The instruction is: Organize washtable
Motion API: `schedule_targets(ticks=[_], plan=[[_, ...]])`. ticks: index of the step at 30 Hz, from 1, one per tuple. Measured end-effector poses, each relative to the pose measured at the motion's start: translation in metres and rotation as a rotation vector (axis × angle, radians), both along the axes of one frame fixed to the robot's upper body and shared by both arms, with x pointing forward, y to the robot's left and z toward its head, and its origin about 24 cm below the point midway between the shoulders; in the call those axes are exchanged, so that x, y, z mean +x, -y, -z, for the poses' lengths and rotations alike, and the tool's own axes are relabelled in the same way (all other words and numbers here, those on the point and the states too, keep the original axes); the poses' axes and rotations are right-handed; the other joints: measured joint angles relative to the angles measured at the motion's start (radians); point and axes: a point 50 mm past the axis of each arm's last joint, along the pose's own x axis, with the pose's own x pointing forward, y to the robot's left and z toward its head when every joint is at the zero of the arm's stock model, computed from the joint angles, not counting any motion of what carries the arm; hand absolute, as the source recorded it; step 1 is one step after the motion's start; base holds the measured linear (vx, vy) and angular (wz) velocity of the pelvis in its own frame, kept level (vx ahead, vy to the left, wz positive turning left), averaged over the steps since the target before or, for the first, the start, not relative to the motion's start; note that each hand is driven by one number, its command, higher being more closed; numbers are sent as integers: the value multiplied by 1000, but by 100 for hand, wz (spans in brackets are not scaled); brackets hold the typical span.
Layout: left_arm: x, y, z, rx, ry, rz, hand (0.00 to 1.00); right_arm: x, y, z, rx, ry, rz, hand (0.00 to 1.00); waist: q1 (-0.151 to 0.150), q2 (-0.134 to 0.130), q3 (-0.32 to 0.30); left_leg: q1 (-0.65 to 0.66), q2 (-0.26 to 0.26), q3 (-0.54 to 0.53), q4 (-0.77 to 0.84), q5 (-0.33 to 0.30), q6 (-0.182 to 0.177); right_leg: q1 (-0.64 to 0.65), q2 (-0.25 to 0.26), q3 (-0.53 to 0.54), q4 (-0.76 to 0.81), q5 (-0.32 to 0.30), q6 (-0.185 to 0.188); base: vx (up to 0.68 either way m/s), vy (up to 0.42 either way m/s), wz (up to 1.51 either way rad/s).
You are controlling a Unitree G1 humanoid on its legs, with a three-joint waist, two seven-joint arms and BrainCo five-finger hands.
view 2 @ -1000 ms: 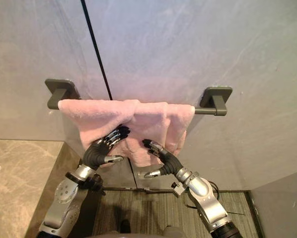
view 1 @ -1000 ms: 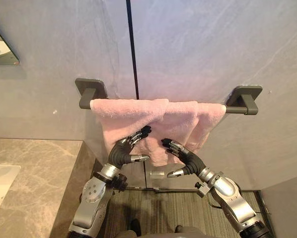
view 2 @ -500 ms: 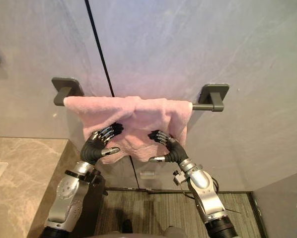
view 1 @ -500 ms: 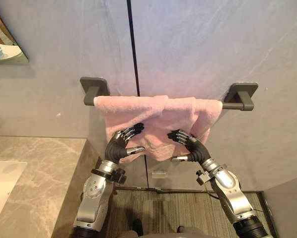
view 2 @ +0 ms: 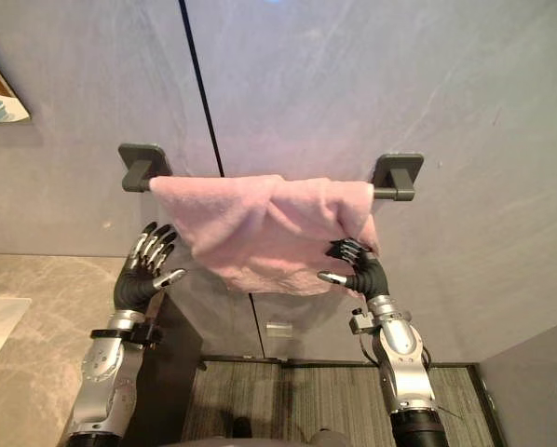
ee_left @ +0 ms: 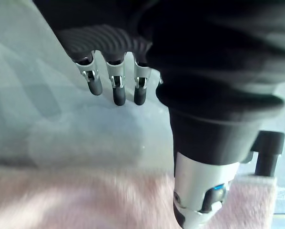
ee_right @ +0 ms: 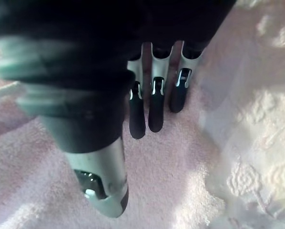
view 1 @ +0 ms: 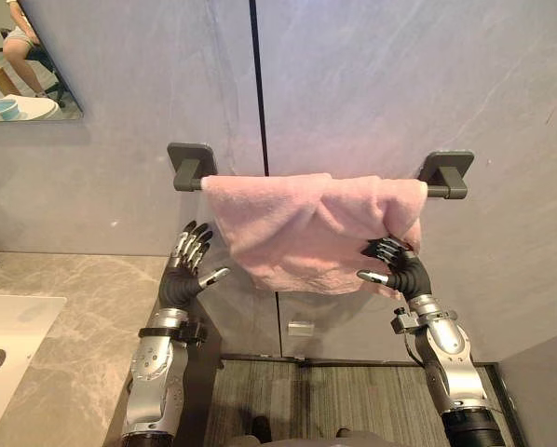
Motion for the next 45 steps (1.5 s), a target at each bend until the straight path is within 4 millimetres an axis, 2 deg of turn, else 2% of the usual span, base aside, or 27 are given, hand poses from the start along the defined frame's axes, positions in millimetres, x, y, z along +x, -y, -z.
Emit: schedule_targets(ticks=[5,11,30,38,45], plan=[[-3,-10,4,-25,-14,-80,0,-2,13,-1,9,6,80,0,0,-1,-1,-2,-1,-3,0,1,1,2,0,-2,-6,2,1,0,0,0],[-4,-12,8,-31,-33,-101,0,-5,21,6,57,-9,136,0,0,-1,-1,-2,-1,-5,0,1,1,3,0,-3,-7,2,1,0,0,0],[-17,-15,25,-53,-98,-159,0,-25,13,29,182,-81,174,0,1,-5,-4,-2,0,-1,0,-3,-4,2,0,0,-8,2,1,0,0,0],[-34,-12,41,-82,-172,-195,0,-47,13,39,201,-124,211,0,3,-5,-27,-2,4,11,0,-8,-4,1,2,2,-8,1,1,0,0,0],[-44,-5,56,-118,-240,-202,0,-69,13,47,203,-169,246,0,18,-5,-32,1,12,29,0,-14,-5,1,3,0,7,-1,3,0,-1,-3]])
